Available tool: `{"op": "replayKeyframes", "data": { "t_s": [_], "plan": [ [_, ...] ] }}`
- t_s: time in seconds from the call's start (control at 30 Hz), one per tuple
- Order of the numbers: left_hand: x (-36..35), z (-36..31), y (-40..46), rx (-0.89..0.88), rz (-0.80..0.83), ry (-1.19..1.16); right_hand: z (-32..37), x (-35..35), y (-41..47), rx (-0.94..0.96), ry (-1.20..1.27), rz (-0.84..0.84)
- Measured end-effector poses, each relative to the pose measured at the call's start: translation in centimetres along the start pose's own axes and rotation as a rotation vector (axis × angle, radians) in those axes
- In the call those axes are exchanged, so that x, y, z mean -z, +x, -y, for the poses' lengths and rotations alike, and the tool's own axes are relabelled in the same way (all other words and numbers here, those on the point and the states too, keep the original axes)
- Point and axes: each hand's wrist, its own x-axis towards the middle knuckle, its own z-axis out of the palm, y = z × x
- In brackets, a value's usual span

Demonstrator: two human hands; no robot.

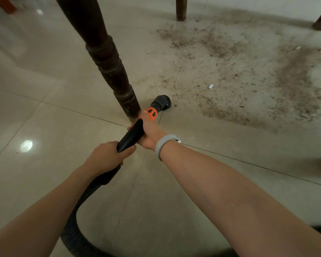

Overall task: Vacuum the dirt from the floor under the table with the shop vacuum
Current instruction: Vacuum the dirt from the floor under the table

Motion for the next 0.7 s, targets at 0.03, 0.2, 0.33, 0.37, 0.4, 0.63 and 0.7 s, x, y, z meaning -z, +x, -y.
{"op": "replayKeyframes", "data": {
  "t_s": [0.03,0.2,0.33,0.37,0.4,0.63,0.7],
  "plan": [
    [-0.2,-0.2,-0.1,-0.005,0.007,-0.008,0.0,0.2,-0.1,-0.003,0.009,-0.005],
    [-1.1,-1.2,-0.3,-0.054,0.007,-0.051,0.2,1.3,-0.8,0.022,0.025,-0.051],
    [-1.1,-1.8,-0.4,-0.090,0.034,-0.065,0.5,2.2,-2.1,0.033,0.043,-0.025],
    [-1.1,-2.0,-0.5,-0.097,0.038,-0.069,0.5,2.4,-2.4,0.028,0.055,-0.016],
    [-1.2,-2.1,-0.5,-0.101,0.042,-0.075,0.5,2.6,-2.7,0.022,0.066,-0.013],
    [-2.0,-3.0,-0.3,-0.122,0.062,-0.137,1.3,3.0,-3.1,0.028,0.028,-0.080],
    [-2.2,-3.3,-0.4,-0.136,0.074,-0.143,1.2,3.4,-3.2,0.043,0.018,-0.101]
  ]
}}
